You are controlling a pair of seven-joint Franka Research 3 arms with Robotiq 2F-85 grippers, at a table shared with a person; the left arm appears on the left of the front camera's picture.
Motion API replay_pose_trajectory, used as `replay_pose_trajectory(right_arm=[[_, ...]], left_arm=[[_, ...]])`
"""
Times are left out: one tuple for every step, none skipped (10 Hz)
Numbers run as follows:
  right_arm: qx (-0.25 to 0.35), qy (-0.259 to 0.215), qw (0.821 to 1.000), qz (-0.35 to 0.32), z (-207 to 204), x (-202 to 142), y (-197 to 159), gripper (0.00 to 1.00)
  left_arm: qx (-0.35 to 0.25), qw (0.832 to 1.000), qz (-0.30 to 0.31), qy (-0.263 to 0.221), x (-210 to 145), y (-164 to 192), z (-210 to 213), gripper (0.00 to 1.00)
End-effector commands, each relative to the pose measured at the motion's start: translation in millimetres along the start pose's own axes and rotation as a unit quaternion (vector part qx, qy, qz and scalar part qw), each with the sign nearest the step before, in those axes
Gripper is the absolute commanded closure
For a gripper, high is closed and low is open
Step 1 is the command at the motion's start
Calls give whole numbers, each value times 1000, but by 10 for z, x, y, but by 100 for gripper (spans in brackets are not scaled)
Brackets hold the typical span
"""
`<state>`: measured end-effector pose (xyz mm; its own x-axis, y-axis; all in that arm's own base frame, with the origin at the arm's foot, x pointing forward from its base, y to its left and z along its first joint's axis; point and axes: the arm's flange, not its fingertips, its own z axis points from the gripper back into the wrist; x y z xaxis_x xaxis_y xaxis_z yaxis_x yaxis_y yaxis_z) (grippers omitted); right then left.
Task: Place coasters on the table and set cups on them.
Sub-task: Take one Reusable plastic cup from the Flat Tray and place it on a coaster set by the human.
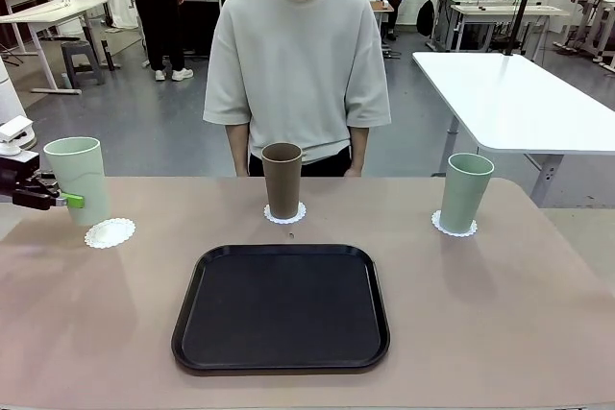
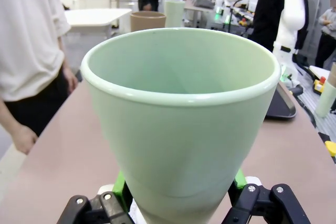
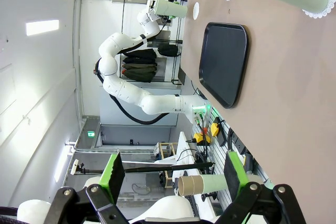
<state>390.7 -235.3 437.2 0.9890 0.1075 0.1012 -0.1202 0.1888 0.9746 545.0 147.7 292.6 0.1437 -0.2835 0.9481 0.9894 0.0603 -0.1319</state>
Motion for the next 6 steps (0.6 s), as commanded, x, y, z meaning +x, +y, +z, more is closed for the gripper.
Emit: replay_pose_trajectory(right_arm=[[3, -3, 1000, -2, -6, 13, 21, 0], [3, -3, 1000, -2, -6, 13, 21, 0], [3, -3, 1000, -2, -6, 13, 21, 0], [3, -3, 1000, -2, -6, 13, 21, 0], [3, -3, 1000, -2, -6, 13, 21, 0], [3, -3, 1000, -2, -6, 13, 21, 0]], left_arm=[[2, 1000, -4, 0, 34, 8, 16, 16], [0, 1000, 0, 0, 0, 0, 0, 16], [-1, 1000, -8, -11, -41, 27, 2, 16], [-7, 1000, -23, -12, -88, 40, -19, 16], [-4, 999, -35, -11, -146, 64, -48, 16], [-8, 999, -42, -12, -214, 98, -91, 16]])
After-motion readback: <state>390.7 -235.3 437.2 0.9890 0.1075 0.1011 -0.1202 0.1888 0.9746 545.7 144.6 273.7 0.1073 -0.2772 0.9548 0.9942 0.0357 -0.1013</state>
